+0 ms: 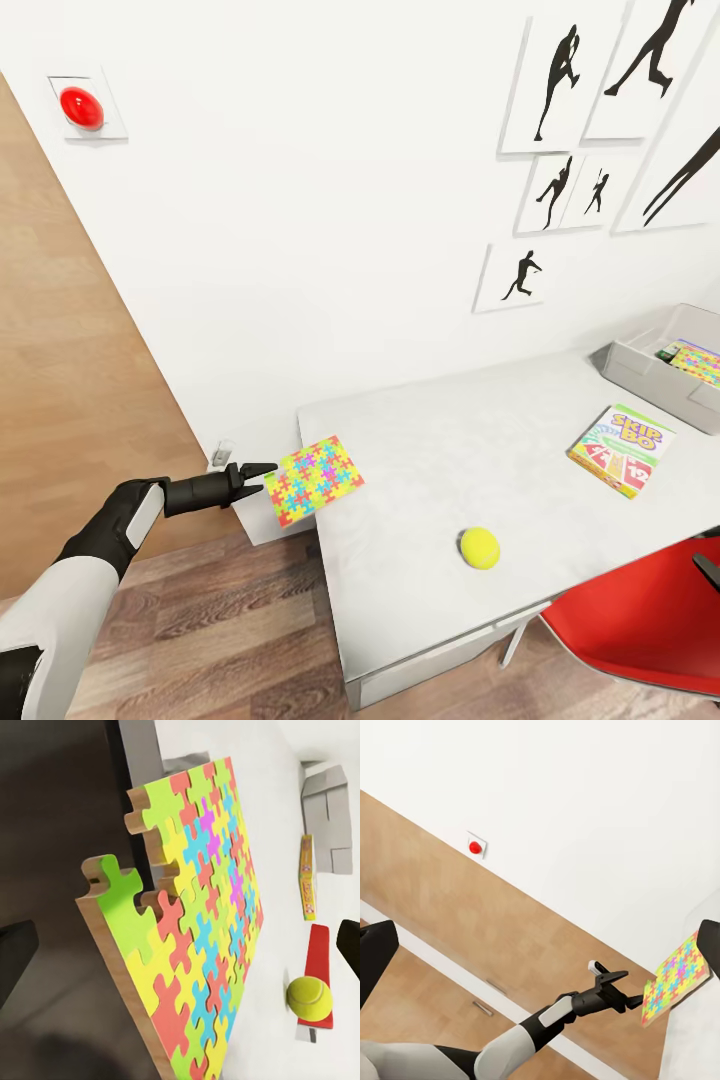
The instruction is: Put all the toys in the child's room - the three board games (two on the bed and one on the table), the two jigsaw puzzles on the table, and the tennis ball on the table - inside the toy box on the table in the child's room.
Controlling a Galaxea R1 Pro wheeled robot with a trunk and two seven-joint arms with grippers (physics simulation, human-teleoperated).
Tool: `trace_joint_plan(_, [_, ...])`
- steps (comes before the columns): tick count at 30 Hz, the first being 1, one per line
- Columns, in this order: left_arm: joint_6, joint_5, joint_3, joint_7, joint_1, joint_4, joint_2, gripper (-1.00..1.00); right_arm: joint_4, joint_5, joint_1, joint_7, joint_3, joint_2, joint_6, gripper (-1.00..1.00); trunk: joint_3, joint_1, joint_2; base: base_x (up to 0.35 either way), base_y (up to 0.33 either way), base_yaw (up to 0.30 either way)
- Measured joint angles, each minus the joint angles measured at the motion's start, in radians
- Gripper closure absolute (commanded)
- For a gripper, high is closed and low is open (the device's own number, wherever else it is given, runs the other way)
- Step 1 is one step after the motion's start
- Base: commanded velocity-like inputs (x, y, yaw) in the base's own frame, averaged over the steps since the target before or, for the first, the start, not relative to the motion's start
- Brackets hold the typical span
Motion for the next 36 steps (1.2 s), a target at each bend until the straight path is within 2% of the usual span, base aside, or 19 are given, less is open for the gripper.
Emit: trace_joint_plan(36, [0.0, 0.001, 0.0, 0.0, 0.0, 0.0, 0.0, -1.0, -0.001, 0.0, 0.0, 0.0, 0.0, 0.0, 0.0, -1.0, 0.0, 0.0, 0.0, -0.011, -0.022, 0.0])
